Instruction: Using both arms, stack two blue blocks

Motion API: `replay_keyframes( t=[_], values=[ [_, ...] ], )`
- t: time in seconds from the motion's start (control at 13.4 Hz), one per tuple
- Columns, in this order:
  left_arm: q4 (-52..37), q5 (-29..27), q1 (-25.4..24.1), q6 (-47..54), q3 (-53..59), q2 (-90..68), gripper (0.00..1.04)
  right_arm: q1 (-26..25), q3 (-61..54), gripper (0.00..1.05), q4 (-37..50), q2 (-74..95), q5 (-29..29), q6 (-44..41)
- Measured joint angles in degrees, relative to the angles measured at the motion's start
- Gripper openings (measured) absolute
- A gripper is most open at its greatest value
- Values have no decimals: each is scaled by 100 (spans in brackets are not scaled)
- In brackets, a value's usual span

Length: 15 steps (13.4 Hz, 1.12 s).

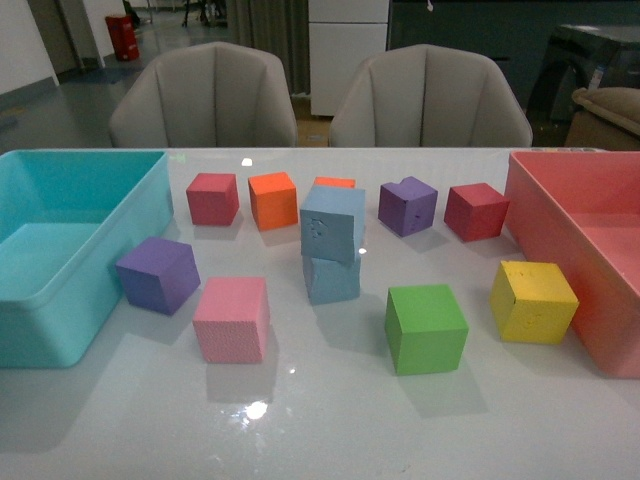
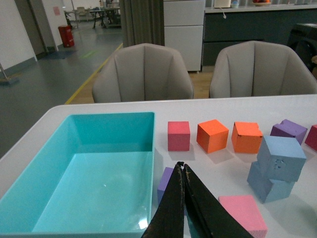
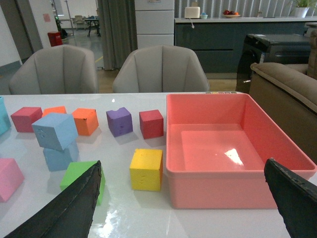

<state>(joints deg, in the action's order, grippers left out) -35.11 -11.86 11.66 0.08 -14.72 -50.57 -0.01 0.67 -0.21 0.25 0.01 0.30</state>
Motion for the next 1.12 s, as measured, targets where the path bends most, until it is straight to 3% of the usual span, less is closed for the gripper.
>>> replay_keyframes(
  t=[0.37,0.45,0.52,1.12],
  values=[
    [376,597,-601,9,833,1255,2,0,0,98,0,0,-2,-2],
    [546,1021,-938,13,960,1534,2,0,0,98,0,0,0,0],
    [686,1102,-1196,2,1058,1762,2,0,0,98,0,0,2,0],
    [1663,1185,-1150,-2,1410,3226,2,0,0,98,2,0,0,-2]
  ],
)
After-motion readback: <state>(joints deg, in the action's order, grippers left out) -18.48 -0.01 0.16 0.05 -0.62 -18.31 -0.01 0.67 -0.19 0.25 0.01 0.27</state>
